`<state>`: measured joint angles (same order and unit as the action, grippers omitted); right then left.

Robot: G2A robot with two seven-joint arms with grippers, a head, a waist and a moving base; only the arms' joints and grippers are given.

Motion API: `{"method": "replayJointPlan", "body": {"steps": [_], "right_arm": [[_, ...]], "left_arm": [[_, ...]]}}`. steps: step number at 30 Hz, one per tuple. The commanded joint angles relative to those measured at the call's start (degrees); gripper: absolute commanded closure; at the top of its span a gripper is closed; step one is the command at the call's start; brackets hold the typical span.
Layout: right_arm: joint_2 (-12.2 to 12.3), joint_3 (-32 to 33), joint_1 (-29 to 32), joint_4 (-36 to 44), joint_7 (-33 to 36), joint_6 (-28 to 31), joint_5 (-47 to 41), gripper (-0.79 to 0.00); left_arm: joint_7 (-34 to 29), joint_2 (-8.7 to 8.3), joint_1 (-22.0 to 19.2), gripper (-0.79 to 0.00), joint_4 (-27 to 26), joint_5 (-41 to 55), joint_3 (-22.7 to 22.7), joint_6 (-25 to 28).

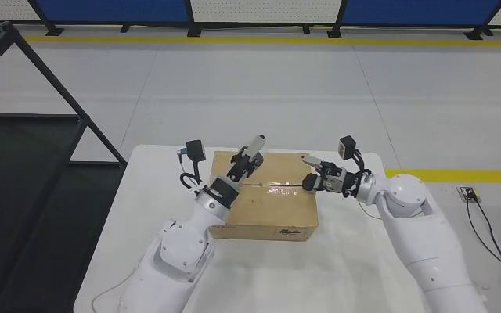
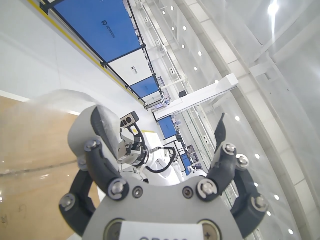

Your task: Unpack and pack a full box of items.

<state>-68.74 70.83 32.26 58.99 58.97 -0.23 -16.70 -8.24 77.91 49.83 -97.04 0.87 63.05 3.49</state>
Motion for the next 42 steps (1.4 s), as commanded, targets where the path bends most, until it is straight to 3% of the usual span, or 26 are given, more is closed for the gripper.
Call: {"method": "replayJointPlan", "body": {"steps": [1,25,42], "right_arm": [[0.1,0.0,0.0,0.0,0.0,0.0,0.0,-0.785],[0.9,0.2,0.6,-0.1,0.7,1.4,-0.8,-0.785],[1.6,1.0,1.7,0.8,0.4,1.7,-1.7,-0.785]], "left_arm": [[-0.1,0.16,-0.2,-0.785,0.0,-0.6,-0.8,-0.1],[0.5,2.9,-4.5,-0.785,2.9,-3.5,-6.9,-1.4],[1.2,4.72,-6.3,-0.785,3.3,-4.6,-8.8,-2.2]]}}
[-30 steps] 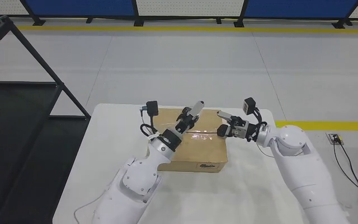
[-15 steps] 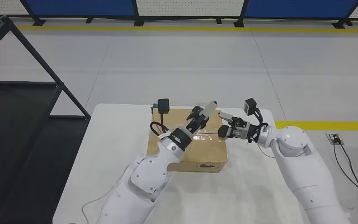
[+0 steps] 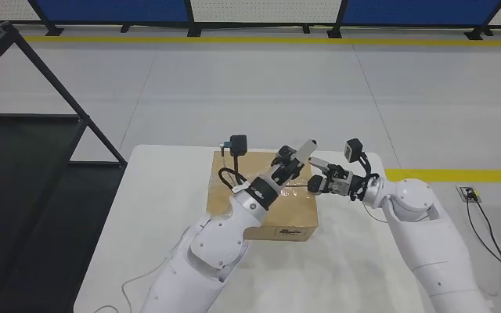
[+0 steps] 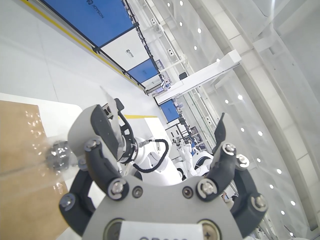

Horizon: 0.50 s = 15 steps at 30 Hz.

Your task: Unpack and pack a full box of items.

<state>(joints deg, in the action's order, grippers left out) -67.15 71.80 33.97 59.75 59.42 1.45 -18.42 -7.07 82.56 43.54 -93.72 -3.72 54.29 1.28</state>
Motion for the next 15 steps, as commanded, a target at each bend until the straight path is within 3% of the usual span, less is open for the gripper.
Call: {"method": "replayJointPlan", "body": {"steps": [1,15], "right_arm": [[0.0,0.0,0.0,0.1,0.0,0.0,0.0,-0.785],[0.3,-0.5,-0.1,0.3,-0.4,-0.1,-0.4,-0.785]], "left_arm": [[0.0,0.15,-0.1,-0.785,0.0,-0.1,-0.1,0.0],[-1.3,0.87,0.6,-0.785,-3.0,-0.8,1.1,0.5]]}}
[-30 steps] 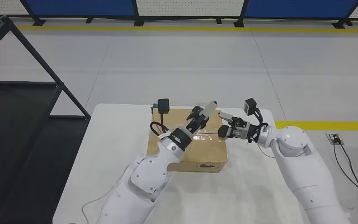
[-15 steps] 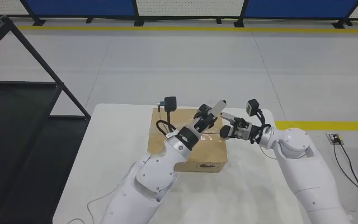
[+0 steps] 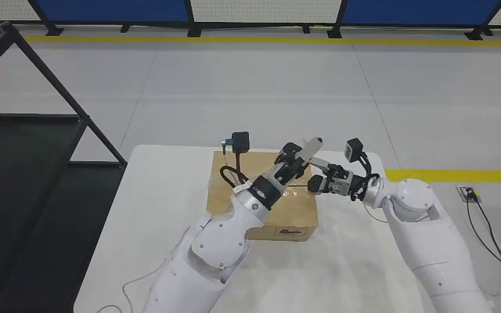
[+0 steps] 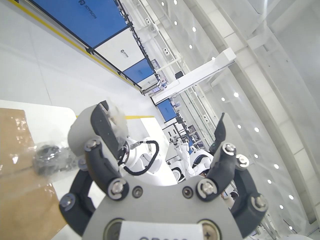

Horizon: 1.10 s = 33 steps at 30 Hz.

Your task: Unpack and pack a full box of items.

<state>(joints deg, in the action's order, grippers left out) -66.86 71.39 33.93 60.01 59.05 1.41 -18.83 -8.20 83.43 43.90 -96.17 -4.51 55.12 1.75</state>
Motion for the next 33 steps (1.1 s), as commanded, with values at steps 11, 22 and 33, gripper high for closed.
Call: {"method": "replayJointPlan", "body": {"steps": [11,22,33], "right_arm": [[0.1,-0.7,-0.6,-0.6,0.0,-0.1,-0.3,-0.785],[0.4,-0.6,-1.2,-1.6,0.6,1.3,-0.5,-0.785],[1.2,0.7,-0.3,-0.1,1.4,2.5,0.0,-0.785]], "left_arm": [[-3.1,-0.46,3.7,-0.785,-9.7,1.9,5.6,-0.9],[-12.5,-3.28,13.3,-0.785,-19.6,9.3,28.9,-5.2],[-38.4,-6.93,17.8,-0.785,-11.9,25.6,52.9,-14.3]]}}
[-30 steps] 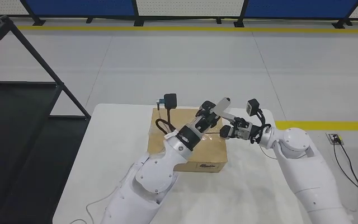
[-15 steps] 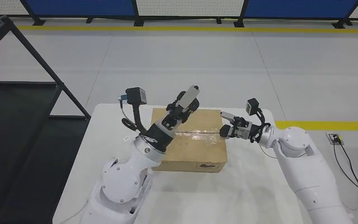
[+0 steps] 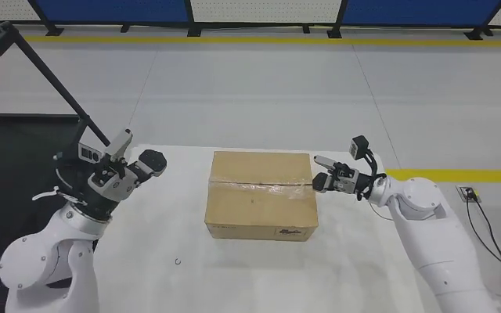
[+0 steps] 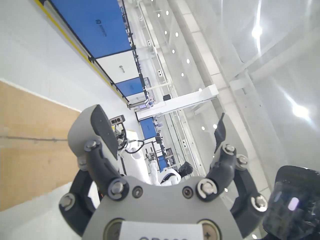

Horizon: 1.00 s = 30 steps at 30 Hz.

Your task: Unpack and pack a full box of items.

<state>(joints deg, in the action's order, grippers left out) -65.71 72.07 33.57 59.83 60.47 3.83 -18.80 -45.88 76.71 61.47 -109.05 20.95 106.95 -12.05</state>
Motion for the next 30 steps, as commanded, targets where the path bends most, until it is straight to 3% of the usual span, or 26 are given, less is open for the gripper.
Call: {"method": "replayJointPlan", "body": {"steps": [1,5,15,20,25,30], "right_arm": [[0.1,0.1,0.2,0.3,-0.1,0.2,-0.1,-0.785],[0.4,0.7,0.8,1.4,-0.1,0.8,0.5,-0.785],[1.3,1.9,3.3,5.3,-0.5,1.1,1.8,-0.785],[1.6,2.6,4.4,7.5,0.1,3.7,0.8,-0.785],[2.4,4.4,7.7,12.7,0.8,10.3,3.0,-0.785],[2.7,5.5,10.0,15.7,-1.9,10.3,4.7,-0.785]], "left_arm": [[-1.4,-0.46,0.4,-0.785,1.8,-0.4,1.7,-0.6],[-5.9,-1.29,1.5,-0.785,4.3,-1.8,1.7,-1.4],[-5.1,-1.3,1.8,-0.785,4.3,-2.1,1.5,-1.0],[-0.4,-1.41,2.1,-0.785,4.8,-4.3,-2.5,-0.8],[-1.2,-1.8,0.9,-0.785,6.3,-6.2,-7.0,-1.9],[-1.4,-2.16,1.7,-0.785,5.2,-6.6,-9.1,-1.6]]}}
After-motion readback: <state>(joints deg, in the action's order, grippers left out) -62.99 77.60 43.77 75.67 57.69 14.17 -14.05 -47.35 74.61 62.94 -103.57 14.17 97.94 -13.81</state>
